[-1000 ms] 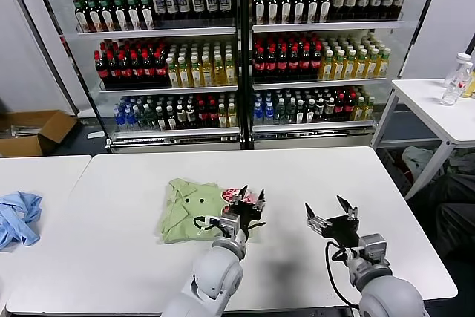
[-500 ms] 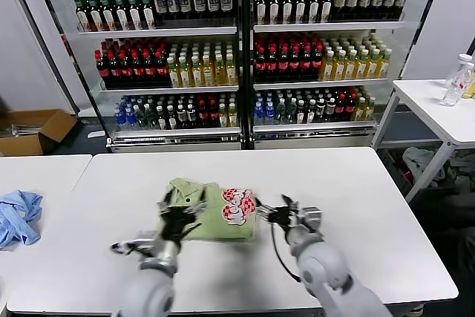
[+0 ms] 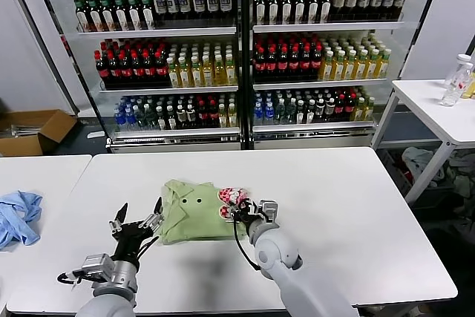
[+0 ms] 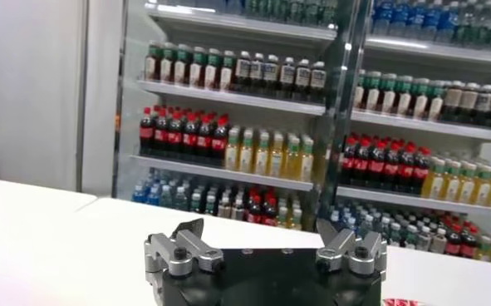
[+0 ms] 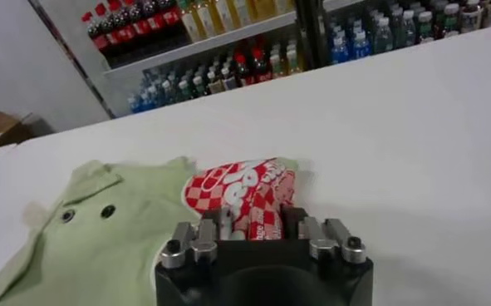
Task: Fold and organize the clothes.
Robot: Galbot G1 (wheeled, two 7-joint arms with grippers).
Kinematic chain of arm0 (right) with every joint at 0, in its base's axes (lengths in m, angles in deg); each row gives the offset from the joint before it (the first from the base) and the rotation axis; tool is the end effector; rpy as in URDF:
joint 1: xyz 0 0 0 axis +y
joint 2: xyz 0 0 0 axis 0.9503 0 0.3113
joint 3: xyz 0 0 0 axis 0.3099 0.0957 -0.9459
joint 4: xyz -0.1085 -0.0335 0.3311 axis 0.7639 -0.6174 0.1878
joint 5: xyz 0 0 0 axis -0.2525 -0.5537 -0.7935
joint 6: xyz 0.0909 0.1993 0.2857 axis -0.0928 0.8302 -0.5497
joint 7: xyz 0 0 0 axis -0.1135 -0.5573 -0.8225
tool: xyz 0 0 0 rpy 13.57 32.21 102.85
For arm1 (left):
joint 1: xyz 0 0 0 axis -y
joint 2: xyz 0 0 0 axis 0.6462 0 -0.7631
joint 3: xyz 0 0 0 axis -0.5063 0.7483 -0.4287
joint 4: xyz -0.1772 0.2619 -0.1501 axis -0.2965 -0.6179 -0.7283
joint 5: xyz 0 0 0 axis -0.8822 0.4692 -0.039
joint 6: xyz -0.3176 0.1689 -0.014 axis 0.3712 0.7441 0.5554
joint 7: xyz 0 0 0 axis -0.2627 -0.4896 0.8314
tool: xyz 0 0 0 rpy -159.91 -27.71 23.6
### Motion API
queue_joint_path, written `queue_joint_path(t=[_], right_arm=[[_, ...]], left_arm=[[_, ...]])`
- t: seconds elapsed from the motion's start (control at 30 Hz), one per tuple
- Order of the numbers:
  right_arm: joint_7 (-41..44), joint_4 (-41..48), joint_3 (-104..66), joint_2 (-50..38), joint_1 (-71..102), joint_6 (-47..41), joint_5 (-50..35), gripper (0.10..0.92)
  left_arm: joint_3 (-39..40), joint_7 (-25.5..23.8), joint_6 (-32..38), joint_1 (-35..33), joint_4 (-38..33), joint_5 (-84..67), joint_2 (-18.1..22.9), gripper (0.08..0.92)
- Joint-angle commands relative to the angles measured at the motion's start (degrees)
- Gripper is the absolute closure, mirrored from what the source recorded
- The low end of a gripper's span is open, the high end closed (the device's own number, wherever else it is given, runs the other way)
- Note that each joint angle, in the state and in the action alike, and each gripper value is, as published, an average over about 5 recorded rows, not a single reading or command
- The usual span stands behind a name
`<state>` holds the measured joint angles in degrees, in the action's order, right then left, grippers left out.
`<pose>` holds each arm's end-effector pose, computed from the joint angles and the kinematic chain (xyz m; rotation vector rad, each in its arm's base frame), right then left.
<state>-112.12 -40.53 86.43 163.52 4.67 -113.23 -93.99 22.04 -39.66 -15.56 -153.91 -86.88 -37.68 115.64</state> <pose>0.3732 0.1374 -0.2898 0.3864 -2.4795 -0.2865 0.2174 0.0397 -0.2615 0.1241 -2.9850 0.2225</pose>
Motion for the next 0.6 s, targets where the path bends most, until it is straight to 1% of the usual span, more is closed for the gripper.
queue_joint_path(t=[0.03, 0.27, 0.4, 0.5, 0.6], right_arm=[[0.84, 5.18, 1.12, -1.08, -3.87, 0.58, 3.50, 0.553], [7.64, 4.37, -4.35, -10.17, -4.93, 1.94, 10.55, 0.761], [14.07, 3.45, -6.06, -14.29, -4.24, 5.72, 17.90, 0.863], [16.78, 1.32, -7.66, -15.76, -2.49, 9.88, 22.41, 0.893], [16.71, -3.56, -10.60, -16.92, 1.22, 12.57, 24.39, 0.867]], left_arm=[[-3.80, 0.29, 1.21, -3.53, -1.95, -1.73, -1.20, 0.177], [-3.74, 0.08, 0.98, -3.85, -2.77, -1.64, -1.42, 0.177], [-3.32, -0.12, 0.92, -4.32, -3.71, -1.09, -1.06, 0.177], [-3.01, -0.37, 0.92, -4.77, -4.66, -0.40, -0.53, 0.177], [-2.74, -0.77, 1.06, -5.54, -5.82, 0.45, -0.01, 0.177]])
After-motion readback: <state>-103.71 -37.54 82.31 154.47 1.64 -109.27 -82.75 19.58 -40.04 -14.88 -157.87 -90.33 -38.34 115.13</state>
